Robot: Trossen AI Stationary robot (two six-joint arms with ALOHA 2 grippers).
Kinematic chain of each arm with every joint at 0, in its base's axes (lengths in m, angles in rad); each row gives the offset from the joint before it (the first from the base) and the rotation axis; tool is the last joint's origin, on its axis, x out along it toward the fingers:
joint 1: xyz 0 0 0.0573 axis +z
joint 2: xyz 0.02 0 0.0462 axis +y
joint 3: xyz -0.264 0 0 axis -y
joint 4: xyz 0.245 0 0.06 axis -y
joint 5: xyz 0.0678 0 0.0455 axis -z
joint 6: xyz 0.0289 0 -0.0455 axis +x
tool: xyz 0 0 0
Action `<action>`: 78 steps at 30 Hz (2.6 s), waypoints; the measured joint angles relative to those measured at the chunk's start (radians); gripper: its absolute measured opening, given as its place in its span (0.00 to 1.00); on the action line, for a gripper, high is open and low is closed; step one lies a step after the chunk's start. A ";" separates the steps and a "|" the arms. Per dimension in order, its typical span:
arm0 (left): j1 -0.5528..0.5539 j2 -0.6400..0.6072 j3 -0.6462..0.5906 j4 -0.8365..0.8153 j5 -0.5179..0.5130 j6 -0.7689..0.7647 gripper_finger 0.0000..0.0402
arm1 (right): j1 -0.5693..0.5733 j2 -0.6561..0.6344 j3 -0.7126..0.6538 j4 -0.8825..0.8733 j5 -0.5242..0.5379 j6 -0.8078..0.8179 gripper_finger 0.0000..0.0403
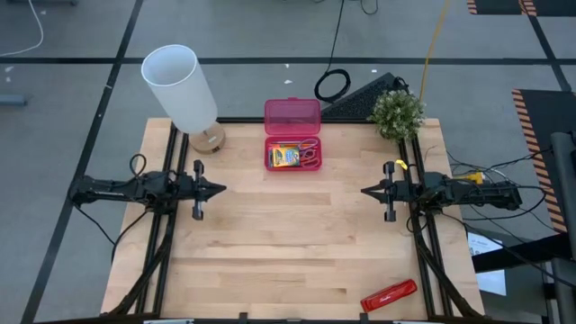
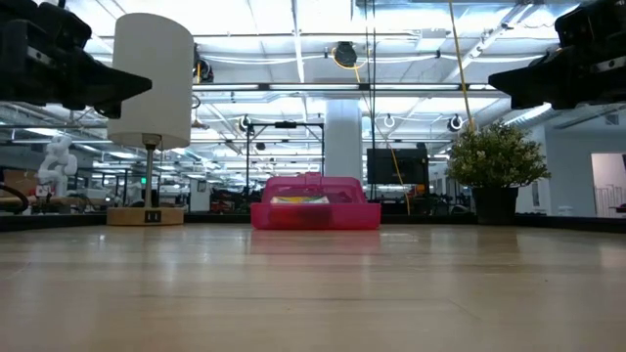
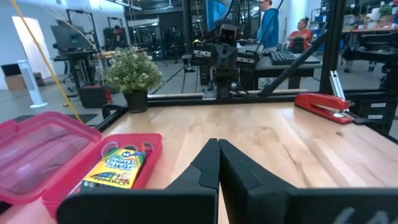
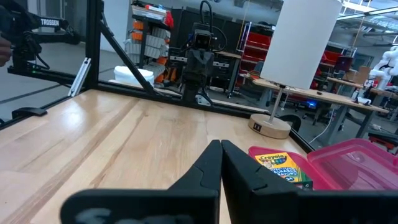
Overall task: Pack school essentials
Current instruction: Return to Home Position
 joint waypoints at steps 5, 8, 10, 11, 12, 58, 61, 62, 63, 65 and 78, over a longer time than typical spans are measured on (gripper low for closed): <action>0.000 0.000 0.000 0.001 -0.005 0.034 0.01 | 0.000 0.000 0.000 0.000 0.000 0.000 0.00; 0.000 0.000 -0.001 0.004 -0.007 0.029 0.01 | 0.000 0.000 0.000 0.000 0.000 0.000 0.00; 0.000 0.001 -0.001 0.008 -0.009 0.031 0.01 | 0.000 0.000 0.000 0.000 0.000 0.000 0.00; 0.000 0.001 -0.001 0.011 -0.010 0.031 0.01 | 0.000 0.000 0.000 0.000 0.000 0.000 0.00; 0.000 0.001 -0.002 0.016 -0.010 0.031 0.01 | 0.000 0.000 0.000 0.000 0.000 0.000 0.00; 0.000 0.001 -0.003 0.035 -0.011 0.031 0.01 | 0.000 0.000 0.000 0.000 0.000 0.000 0.00; 0.000 0.001 -0.003 0.035 -0.011 0.031 0.01 | 0.000 0.000 0.000 0.000 0.000 0.000 0.00; 0.000 0.001 -0.003 0.035 -0.011 0.031 0.01 | 0.000 0.000 0.000 0.000 0.000 0.000 0.00; 0.000 0.001 -0.003 0.035 -0.011 0.031 0.01 | 0.000 0.000 0.000 0.000 0.000 0.000 0.00; 0.000 0.001 -0.003 0.035 -0.011 0.031 0.01 | 0.000 0.000 0.000 0.000 0.000 0.000 0.00; 0.000 0.001 -0.002 0.035 -0.010 0.031 0.01 | 0.000 0.000 0.000 0.000 0.000 0.000 0.00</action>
